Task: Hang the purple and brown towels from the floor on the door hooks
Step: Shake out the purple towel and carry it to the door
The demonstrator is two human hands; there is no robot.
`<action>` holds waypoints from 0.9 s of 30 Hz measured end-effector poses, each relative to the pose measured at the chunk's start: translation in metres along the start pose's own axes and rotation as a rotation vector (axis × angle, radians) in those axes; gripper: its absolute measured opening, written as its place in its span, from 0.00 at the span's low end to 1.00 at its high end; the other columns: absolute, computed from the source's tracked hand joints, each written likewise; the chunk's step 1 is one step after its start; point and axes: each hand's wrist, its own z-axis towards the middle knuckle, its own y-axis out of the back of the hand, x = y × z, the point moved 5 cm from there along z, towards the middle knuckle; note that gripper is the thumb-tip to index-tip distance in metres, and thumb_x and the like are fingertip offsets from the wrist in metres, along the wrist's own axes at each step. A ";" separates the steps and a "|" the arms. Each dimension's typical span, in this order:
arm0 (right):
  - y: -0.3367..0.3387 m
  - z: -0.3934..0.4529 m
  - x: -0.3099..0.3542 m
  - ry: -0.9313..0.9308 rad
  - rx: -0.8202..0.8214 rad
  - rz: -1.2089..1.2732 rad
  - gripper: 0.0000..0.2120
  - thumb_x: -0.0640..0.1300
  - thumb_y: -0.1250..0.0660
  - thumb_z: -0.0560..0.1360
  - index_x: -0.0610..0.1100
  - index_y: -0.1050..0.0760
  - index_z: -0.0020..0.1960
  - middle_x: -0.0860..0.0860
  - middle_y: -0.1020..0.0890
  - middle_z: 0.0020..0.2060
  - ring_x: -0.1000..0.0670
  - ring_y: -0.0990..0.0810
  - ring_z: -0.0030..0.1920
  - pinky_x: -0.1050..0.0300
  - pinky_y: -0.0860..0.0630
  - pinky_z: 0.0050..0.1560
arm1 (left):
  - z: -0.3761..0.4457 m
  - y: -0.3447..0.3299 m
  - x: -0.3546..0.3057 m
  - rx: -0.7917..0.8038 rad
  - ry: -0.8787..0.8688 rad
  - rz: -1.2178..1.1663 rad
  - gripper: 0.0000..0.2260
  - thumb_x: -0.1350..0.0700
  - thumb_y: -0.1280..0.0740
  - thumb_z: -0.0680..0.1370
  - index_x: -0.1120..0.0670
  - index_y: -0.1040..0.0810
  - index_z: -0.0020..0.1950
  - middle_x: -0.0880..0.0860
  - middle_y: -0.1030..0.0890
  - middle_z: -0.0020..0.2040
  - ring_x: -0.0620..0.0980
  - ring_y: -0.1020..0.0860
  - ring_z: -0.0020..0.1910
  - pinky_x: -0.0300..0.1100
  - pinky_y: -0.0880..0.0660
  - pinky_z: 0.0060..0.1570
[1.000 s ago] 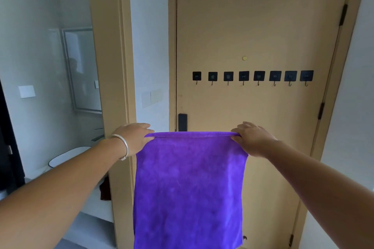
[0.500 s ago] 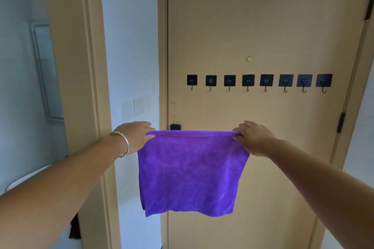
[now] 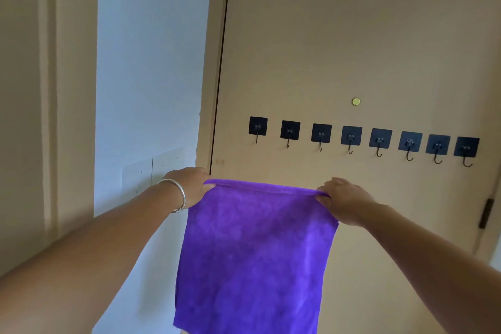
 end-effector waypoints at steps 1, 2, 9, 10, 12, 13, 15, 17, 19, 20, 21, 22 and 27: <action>-0.003 0.010 0.001 -0.004 0.003 -0.004 0.18 0.57 0.51 0.82 0.54 0.26 0.60 0.53 0.24 0.57 0.50 0.34 0.67 0.52 0.35 0.65 | 0.011 -0.005 0.004 0.000 -0.001 0.012 0.17 0.42 0.48 0.82 0.47 0.24 0.59 0.46 0.22 0.56 0.50 0.23 0.54 0.47 0.25 0.54; -0.007 0.018 0.002 -0.008 0.005 -0.007 0.18 0.57 0.51 0.82 0.54 0.25 0.60 0.53 0.25 0.56 0.50 0.34 0.67 0.52 0.35 0.64 | 0.021 -0.010 0.008 -0.002 -0.001 0.023 0.17 0.42 0.48 0.82 0.47 0.23 0.57 0.46 0.22 0.55 0.50 0.23 0.52 0.46 0.25 0.52; -0.025 0.074 -0.001 -0.019 -0.028 0.007 0.17 0.56 0.49 0.82 0.53 0.23 0.56 0.52 0.24 0.50 0.50 0.29 0.57 0.53 0.31 0.56 | 0.075 -0.033 0.026 -0.066 0.035 0.013 0.15 0.43 0.46 0.82 0.49 0.23 0.53 0.48 0.21 0.48 0.49 0.22 0.45 0.46 0.23 0.49; -0.027 0.082 -0.002 -0.026 -0.034 0.019 0.17 0.56 0.49 0.82 0.52 0.23 0.56 0.51 0.25 0.50 0.50 0.29 0.57 0.53 0.31 0.55 | 0.081 -0.034 0.026 -0.080 0.041 0.006 0.15 0.43 0.46 0.82 0.49 0.23 0.53 0.48 0.21 0.48 0.49 0.22 0.44 0.45 0.23 0.48; -0.030 0.098 -0.005 -0.046 -0.060 0.051 0.16 0.55 0.48 0.81 0.51 0.23 0.54 0.51 0.25 0.50 0.49 0.28 0.55 0.53 0.31 0.52 | 0.094 -0.035 0.028 -0.103 0.058 -0.011 0.15 0.42 0.45 0.82 0.49 0.23 0.52 0.48 0.21 0.46 0.48 0.22 0.42 0.44 0.22 0.47; -0.031 0.107 -0.007 -0.051 -0.076 0.065 0.16 0.55 0.47 0.81 0.50 0.23 0.54 0.50 0.24 0.50 0.49 0.28 0.54 0.53 0.30 0.52 | 0.100 -0.035 0.031 -0.109 0.070 -0.023 0.15 0.42 0.45 0.82 0.49 0.23 0.51 0.48 0.21 0.45 0.48 0.22 0.42 0.45 0.22 0.47; -0.032 0.124 -0.010 -0.053 -0.102 0.096 0.15 0.54 0.47 0.81 0.49 0.23 0.53 0.50 0.24 0.50 0.49 0.27 0.54 0.53 0.30 0.52 | 0.112 -0.035 0.036 -0.115 0.093 -0.036 0.15 0.42 0.45 0.82 0.49 0.24 0.52 0.48 0.20 0.46 0.48 0.22 0.43 0.47 0.22 0.49; -0.031 0.142 -0.013 -0.048 -0.123 0.119 0.15 0.53 0.46 0.82 0.49 0.23 0.53 0.50 0.24 0.50 0.48 0.27 0.53 0.53 0.29 0.51 | 0.125 -0.030 0.040 -0.128 0.099 -0.042 0.15 0.43 0.46 0.82 0.48 0.24 0.55 0.48 0.20 0.50 0.50 0.22 0.46 0.47 0.22 0.50; -0.030 0.158 -0.015 -0.031 -0.157 0.143 0.14 0.51 0.46 0.82 0.48 0.23 0.52 0.50 0.24 0.49 0.48 0.26 0.52 0.53 0.29 0.49 | 0.137 -0.023 0.041 -0.168 0.084 -0.053 0.14 0.44 0.46 0.82 0.47 0.24 0.58 0.47 0.21 0.54 0.51 0.22 0.50 0.46 0.24 0.51; -0.029 0.166 -0.016 -0.020 -0.186 0.161 0.14 0.50 0.46 0.82 0.47 0.23 0.51 0.50 0.24 0.49 0.47 0.26 0.51 0.53 0.29 0.47 | 0.144 -0.019 0.040 -0.197 0.072 -0.060 0.14 0.45 0.46 0.83 0.45 0.24 0.60 0.47 0.21 0.56 0.51 0.22 0.51 0.45 0.25 0.51; -0.026 0.174 -0.017 -0.012 -0.220 0.176 0.13 0.49 0.45 0.82 0.47 0.23 0.51 0.49 0.23 0.49 0.47 0.26 0.50 0.54 0.29 0.46 | 0.149 -0.015 0.040 -0.230 0.062 -0.067 0.14 0.45 0.46 0.83 0.45 0.24 0.62 0.48 0.21 0.57 0.51 0.22 0.52 0.44 0.26 0.50; -0.023 0.181 -0.018 -0.005 -0.259 0.188 0.13 0.48 0.45 0.82 0.46 0.22 0.52 0.49 0.23 0.49 0.47 0.26 0.49 0.54 0.29 0.45 | 0.155 -0.012 0.039 -0.264 0.056 -0.068 0.15 0.46 0.46 0.83 0.44 0.25 0.65 0.48 0.20 0.57 0.52 0.22 0.53 0.44 0.27 0.49; -0.008 0.204 -0.016 0.077 -0.429 0.192 0.09 0.43 0.44 0.81 0.46 0.25 0.54 0.50 0.24 0.48 0.45 0.24 0.48 0.52 0.28 0.41 | 0.172 -0.003 0.032 -0.368 -0.009 0.079 0.25 0.62 0.43 0.79 0.44 0.39 0.74 0.50 0.20 0.54 0.52 0.27 0.34 0.42 0.31 0.36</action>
